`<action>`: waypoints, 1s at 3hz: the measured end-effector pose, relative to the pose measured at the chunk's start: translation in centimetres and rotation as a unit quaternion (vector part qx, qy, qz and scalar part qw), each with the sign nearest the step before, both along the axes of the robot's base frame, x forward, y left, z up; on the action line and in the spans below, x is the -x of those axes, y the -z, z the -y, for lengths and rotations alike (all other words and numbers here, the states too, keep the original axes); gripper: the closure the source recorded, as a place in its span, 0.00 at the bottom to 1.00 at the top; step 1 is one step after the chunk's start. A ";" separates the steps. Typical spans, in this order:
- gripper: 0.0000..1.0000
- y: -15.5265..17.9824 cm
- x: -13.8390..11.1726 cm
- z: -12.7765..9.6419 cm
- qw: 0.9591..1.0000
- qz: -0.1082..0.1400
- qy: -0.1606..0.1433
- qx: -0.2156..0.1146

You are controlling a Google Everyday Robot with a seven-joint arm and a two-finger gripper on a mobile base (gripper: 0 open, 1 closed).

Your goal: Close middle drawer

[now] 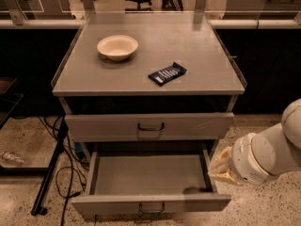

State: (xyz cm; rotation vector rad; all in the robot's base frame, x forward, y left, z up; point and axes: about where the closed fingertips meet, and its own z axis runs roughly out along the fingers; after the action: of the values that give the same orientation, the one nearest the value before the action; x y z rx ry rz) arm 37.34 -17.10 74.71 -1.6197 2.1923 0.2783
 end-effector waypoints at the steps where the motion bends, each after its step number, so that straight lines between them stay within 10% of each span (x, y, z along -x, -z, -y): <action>1: 0.96 -0.7 -0.1 -0.1 1.000 0.005 -0.001 0.002; 3: 1.00 3.7 0.3 -1.5 1.000 -0.024 0.002 -0.011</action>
Offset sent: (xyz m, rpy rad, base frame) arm 0.0004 0.0032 0.0005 -0.0036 -0.0017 0.0019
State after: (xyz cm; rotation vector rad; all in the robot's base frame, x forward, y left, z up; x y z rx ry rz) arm 37.05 -15.57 71.04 -1.6123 2.2206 0.3426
